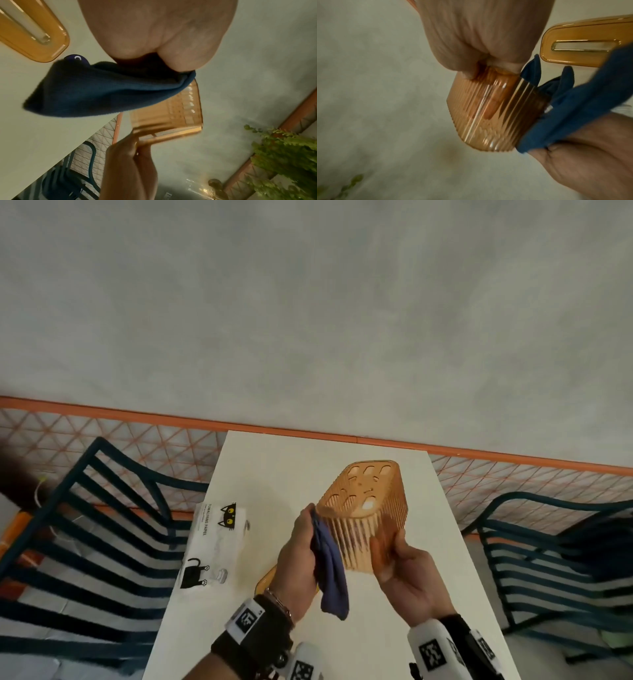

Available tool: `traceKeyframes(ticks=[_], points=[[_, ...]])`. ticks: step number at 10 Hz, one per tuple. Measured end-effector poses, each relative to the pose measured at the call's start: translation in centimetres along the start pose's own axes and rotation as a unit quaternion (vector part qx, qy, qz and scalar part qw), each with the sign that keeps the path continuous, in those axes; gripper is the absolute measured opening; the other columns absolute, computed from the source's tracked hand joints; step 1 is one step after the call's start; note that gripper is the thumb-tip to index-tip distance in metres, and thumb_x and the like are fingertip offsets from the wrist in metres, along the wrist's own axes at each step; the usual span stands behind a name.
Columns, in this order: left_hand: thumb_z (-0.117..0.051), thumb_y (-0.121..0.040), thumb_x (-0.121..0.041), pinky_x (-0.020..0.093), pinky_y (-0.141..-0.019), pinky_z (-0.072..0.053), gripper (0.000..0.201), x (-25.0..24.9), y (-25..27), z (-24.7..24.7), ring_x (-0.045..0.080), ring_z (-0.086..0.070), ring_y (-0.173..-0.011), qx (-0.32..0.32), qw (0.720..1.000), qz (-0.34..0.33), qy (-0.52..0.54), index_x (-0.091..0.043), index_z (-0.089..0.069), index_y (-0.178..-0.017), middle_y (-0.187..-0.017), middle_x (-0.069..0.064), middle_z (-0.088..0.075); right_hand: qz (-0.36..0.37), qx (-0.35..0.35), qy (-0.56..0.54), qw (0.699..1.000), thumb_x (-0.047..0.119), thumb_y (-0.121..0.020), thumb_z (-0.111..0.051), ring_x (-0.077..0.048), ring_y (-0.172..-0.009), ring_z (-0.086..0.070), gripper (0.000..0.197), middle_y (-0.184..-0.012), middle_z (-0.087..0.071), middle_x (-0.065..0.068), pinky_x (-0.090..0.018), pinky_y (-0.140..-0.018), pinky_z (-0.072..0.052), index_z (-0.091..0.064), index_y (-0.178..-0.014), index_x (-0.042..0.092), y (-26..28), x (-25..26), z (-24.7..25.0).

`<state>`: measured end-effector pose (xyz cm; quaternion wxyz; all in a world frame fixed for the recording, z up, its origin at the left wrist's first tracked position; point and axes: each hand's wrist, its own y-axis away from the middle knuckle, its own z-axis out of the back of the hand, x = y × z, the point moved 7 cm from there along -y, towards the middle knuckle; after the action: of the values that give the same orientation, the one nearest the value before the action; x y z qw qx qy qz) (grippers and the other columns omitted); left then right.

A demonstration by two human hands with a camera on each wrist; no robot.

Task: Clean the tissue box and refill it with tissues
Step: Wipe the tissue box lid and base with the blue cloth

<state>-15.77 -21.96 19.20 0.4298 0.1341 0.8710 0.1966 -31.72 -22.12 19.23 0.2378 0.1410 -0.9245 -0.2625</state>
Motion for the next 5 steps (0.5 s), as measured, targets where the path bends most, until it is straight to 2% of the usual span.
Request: traceKeyframes(ticks=[1, 2, 3, 4, 5], points=[[-0.066, -0.086, -0.066, 0.052, -0.111, -0.049, 0.071, 1.1, 0.5, 0.2, 0.025, -0.065, -0.126, -0.012, 0.999, -0.009, -0.04, -0.025, -0.053, -0.141, -0.137, 0.004, -0.065, 0.035, -0.019, 0.055, 0.998, 0.022, -0.101, -0.053, -0.031, -0.094, -0.077, 0.031, -0.113, -0.075, -0.02, -0.041, -0.066, -0.065, -0.075, -0.107, 0.0, 0.3, -0.8, -1.5], [-0.076, -0.086, -0.017, 0.049, -0.109, -0.05, 0.082, 1.3, 0.7, 0.3, 0.024, -0.063, -0.129, 0.031, 0.975, -0.082, -0.204, -0.04, -0.033, -0.151, -0.142, 0.001, -0.06, 0.088, 0.008, 0.117, 0.989, 0.027, -0.109, -0.032, -0.031, -0.093, -0.077, 0.04, -0.107, -0.076, -0.019, -0.038, -0.066, -0.064, -0.062, -0.121, 0.003, 0.8, -1.0, -3.4], [-0.072, -0.092, -0.006, 0.013, -0.09, -0.051, 0.083, 1.2, 0.8, 0.2, 0.014, -0.057, -0.131, 0.021, 0.943, -0.118, -0.311, -0.039, -0.028, -0.153, -0.143, -0.009, -0.054, 0.16, 0.038, 0.238, 0.957, 0.022, -0.109, -0.036, -0.033, -0.107, -0.073, 0.034, -0.119, -0.073, -0.016, -0.041, -0.083, -0.063, -0.06, -0.128, 0.008, 1.2, -0.4, -4.2], [-0.083, -0.084, -0.016, 0.017, -0.086, -0.055, 0.061, 0.1, 1.2, 1.0, 0.013, -0.066, -0.114, -0.075, 0.926, -0.165, -0.331, -0.031, -0.048, -0.131, -0.126, -0.006, -0.067, 0.221, 0.061, 0.345, 0.91, 0.02, -0.107, -0.041, -0.032, -0.111, -0.071, 0.029, -0.118, -0.075, -0.012, -0.046, -0.095, -0.057, -0.062, -0.124, 0.009, 1.9, 0.1, -5.2], [-0.093, -0.072, -0.026, 0.013, -0.061, -0.055, 0.054, -1.1, 2.5, 1.3, 0.0, -0.072, -0.077, -0.139, 0.919, -0.194, -0.314, -0.023, -0.058, -0.112, -0.093, -0.012, -0.073, 0.278, 0.067, 0.425, 0.859, 0.018, -0.107, -0.045, -0.027, -0.11, -0.071, 0.027, -0.115, -0.076, -0.008, -0.052, -0.097, -0.056, -0.066, -0.121, 0.011, 2.5, 0.4, -5.7]])
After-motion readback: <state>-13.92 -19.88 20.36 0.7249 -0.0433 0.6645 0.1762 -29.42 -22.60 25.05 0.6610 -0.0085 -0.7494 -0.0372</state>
